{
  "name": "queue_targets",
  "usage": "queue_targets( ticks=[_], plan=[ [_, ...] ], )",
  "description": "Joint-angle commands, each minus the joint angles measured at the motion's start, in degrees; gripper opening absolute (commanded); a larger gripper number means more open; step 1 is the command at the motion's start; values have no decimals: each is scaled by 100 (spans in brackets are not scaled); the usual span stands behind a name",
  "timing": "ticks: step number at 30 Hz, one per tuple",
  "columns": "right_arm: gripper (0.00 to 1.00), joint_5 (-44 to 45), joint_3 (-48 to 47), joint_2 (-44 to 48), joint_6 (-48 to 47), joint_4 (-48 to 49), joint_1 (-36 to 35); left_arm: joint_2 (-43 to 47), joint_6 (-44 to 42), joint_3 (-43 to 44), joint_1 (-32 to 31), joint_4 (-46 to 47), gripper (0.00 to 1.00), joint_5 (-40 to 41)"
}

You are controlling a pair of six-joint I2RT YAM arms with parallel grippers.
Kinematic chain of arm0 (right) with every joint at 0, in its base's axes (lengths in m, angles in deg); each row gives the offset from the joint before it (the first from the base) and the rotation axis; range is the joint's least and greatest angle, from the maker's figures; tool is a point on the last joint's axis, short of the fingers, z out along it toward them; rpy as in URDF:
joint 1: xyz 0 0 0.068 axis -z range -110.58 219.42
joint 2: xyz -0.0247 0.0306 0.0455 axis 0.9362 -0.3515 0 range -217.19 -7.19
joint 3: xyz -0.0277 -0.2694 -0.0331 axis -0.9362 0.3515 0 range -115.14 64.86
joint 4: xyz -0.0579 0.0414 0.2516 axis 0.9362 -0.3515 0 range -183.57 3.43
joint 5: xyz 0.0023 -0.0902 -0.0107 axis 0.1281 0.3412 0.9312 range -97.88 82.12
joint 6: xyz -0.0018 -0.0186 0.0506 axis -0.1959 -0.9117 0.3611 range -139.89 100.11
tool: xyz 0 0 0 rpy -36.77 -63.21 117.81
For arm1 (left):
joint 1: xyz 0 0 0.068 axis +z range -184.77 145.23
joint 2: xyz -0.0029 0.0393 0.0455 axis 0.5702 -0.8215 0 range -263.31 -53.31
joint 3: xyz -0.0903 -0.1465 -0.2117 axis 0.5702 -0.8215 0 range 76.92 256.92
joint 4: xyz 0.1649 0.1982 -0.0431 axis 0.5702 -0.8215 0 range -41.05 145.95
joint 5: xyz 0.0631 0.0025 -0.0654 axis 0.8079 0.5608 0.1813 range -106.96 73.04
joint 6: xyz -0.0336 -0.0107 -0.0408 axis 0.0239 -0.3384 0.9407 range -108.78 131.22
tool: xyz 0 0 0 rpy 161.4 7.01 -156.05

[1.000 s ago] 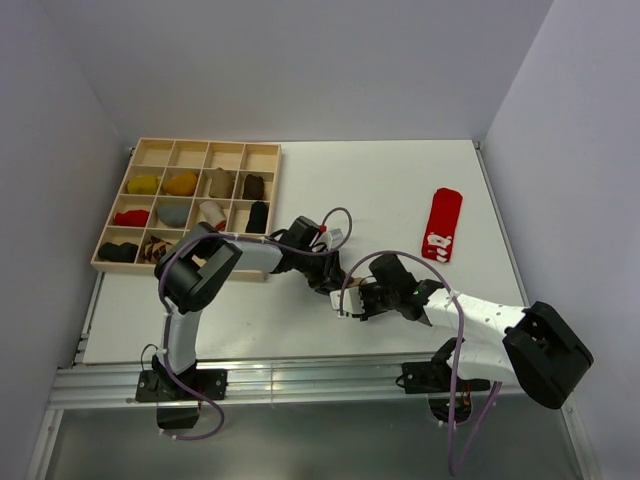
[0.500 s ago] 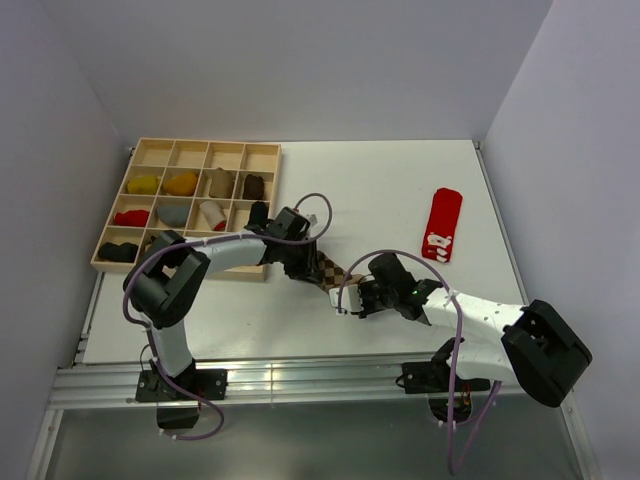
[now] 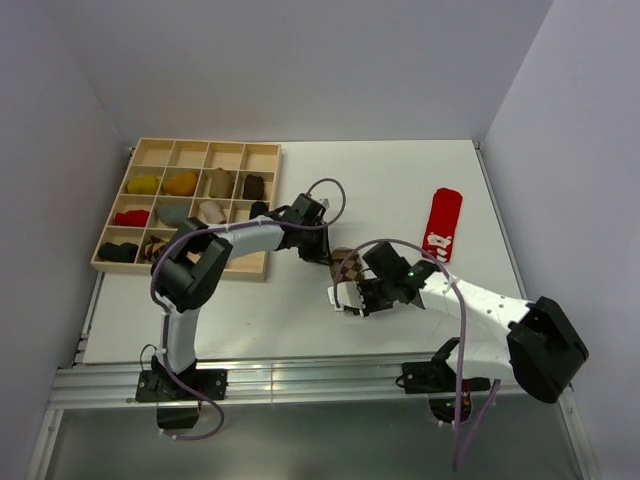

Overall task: Roll the socks
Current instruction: Roll the sock at the center of the board.

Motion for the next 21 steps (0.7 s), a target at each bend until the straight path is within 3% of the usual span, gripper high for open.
queue_targets(
  ticks=[1, 6, 11, 14, 18, 21],
  plan=[
    [31, -395, -667, -672, -53, -1295, -44, -573, -260, 123, 24, -104, 20, 79],
    [29, -615, -1275, -1947, 246, -1682, 87, -925, -137, 334, 6, 72, 16, -309],
    [29, -1149, -1951, -3106, 300, -2235, 482, -698, 21, 107, 24, 291, 16, -291],
    [29, -1536, -2583, -3862, 141, -3026, 851, -443, 135, -60, 68, 502, 21, -239],
    [28, -2046, -3462, -4785, -140, -4220, 1458, 154, 215, -394, 94, 898, 38, -90],
    [28, -2223, -3868, -5198, -149, -4582, 1775, 540, 311, -859, 182, 1423, 43, -89]
  ],
)
